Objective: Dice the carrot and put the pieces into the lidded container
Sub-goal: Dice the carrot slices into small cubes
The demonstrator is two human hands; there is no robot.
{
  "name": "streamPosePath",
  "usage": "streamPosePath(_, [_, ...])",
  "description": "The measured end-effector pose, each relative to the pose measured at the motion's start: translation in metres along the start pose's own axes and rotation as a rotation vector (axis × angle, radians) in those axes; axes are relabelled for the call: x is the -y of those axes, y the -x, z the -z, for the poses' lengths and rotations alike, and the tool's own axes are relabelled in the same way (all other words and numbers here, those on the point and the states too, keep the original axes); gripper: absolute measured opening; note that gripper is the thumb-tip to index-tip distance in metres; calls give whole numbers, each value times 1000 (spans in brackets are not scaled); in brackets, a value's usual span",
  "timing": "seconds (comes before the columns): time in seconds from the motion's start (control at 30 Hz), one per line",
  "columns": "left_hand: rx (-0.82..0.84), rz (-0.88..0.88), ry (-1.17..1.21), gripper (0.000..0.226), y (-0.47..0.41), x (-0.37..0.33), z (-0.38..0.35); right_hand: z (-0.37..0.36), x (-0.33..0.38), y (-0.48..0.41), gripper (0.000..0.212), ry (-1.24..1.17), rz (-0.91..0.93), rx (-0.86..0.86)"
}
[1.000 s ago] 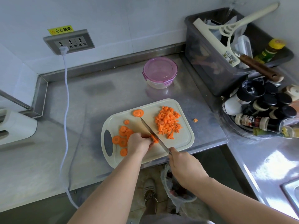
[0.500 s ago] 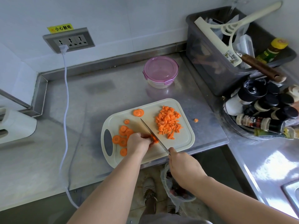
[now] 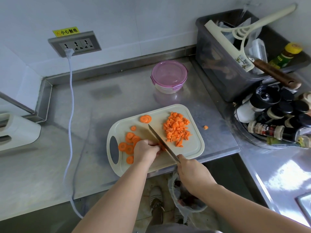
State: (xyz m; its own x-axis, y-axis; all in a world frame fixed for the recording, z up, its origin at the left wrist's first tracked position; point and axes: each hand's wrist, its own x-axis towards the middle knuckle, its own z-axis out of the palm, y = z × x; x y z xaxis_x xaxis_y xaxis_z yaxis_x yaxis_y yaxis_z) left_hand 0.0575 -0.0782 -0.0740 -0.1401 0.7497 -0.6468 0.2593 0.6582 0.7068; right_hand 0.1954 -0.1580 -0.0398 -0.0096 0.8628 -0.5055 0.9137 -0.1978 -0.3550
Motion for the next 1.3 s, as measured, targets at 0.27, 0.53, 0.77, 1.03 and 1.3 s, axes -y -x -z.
streamPosePath(0.27, [-81,-131,-54,13,5,-20,35,25,-28,13,32,130,243,-142])
streamPosePath(0.53, [244,-654,-652,17,27,-49,53,19,-67,11,43,488,549,-340])
streamPosePath(0.77, [411,-700,-1131,33,18,-27,28,22,-71,3,45,557,675,-437])
streamPosePath(1.03, [397,-790,-1179,32,17,-24,28,20,-78,-2,30,556,720,-422])
streamPosePath(1.3, [365,-912,-1249,34,11,-11,31,32,-103,4,30,552,759,-421])
